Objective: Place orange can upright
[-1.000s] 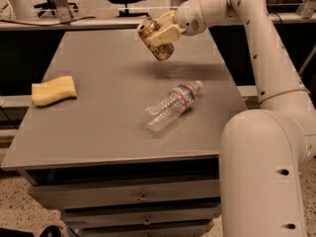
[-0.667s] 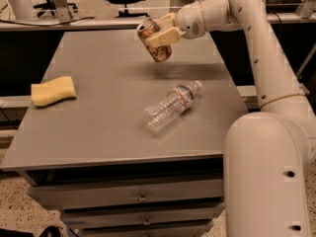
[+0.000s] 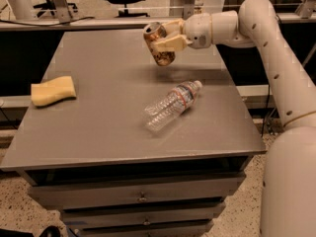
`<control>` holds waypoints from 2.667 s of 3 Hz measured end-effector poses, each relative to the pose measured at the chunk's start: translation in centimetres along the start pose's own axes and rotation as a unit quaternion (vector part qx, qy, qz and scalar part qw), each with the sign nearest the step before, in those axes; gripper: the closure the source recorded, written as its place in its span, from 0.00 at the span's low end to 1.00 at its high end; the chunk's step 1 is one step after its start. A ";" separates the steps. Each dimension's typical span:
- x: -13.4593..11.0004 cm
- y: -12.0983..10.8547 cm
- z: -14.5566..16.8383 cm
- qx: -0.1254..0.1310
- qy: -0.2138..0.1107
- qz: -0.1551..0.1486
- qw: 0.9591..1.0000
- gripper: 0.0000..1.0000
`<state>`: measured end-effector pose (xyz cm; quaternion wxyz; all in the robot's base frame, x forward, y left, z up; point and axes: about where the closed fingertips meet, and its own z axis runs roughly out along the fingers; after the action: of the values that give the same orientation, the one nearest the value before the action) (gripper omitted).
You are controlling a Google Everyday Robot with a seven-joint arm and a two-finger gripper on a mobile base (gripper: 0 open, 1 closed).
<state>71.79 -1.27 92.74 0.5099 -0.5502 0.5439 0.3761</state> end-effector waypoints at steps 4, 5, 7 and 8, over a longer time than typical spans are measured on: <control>3.7 1.7 -1.7 0.061 -0.066 0.021 0.996 0.82; 4.3 1.8 -2.4 0.062 -0.060 0.028 0.996 0.59; 4.2 1.8 -2.5 0.062 -0.060 0.028 0.996 0.12; 5.1 2.3 -3.2 0.059 -0.059 0.036 0.996 0.00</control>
Offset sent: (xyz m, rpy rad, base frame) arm -0.0227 -0.0232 -0.0320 0.2053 -0.0295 -0.1380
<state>69.72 -5.25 88.05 0.5584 -0.4761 0.5537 0.3937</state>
